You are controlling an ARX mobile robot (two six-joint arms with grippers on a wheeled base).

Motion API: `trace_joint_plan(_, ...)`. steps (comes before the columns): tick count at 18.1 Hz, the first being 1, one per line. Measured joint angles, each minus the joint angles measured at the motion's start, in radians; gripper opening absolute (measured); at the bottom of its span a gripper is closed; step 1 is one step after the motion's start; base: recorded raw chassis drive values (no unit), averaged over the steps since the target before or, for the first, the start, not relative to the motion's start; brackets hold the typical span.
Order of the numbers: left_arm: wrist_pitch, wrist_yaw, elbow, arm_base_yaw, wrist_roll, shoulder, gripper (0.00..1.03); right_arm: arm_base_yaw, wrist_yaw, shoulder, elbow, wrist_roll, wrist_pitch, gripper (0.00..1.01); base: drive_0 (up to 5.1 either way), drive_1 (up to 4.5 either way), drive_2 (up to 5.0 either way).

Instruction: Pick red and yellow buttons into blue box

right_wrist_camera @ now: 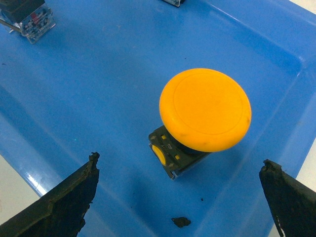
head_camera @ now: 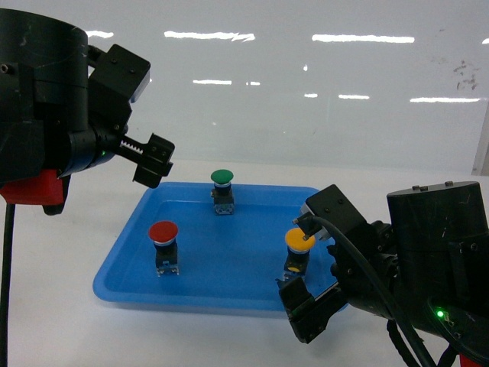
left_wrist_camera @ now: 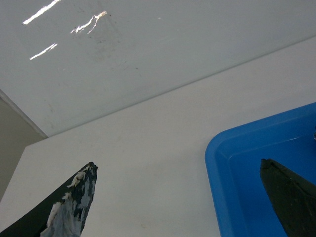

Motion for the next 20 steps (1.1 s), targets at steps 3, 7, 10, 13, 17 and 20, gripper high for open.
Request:
trace_joint_plan(3,0.0,0.0,0.0,0.0,0.0,0.0,0.98,0.008,-0.005,0.004,0.011,0.0,-0.01,0.98,0.0,0.0,0.0)
trace_joint_plan(7,0.0,0.0,0.0,0.0,0.0,0.0,0.98,0.012,-0.017,0.004,0.017,-0.001,-0.014,0.98,0.0,0.0,0.0)
trace_joint_plan(10,0.0,0.0,0.0,0.0,0.0,0.0,0.98,0.005,-0.035,0.012,0.045,-0.008,-0.011,0.98,0.0,0.0,0.0)
trace_joint_plan(13,0.0,0.0,0.0,0.0,0.0,0.0,0.98,0.006,-0.046,0.016,0.048,-0.011,0.004,0.98,0.0,0.0,0.0)
trace_joint_plan(17,0.0,0.0,0.0,0.0,0.0,0.0,0.98,0.007,-0.036,0.018,0.06,-0.012,-0.03,0.98,0.0,0.0,0.0)
trace_joint_plan(20,0.001,0.0,0.0,0.0,0.0,0.0,0.98,0.034,0.002,0.047,0.168,-0.006,-0.235,0.98,0.0,0.0,0.0)
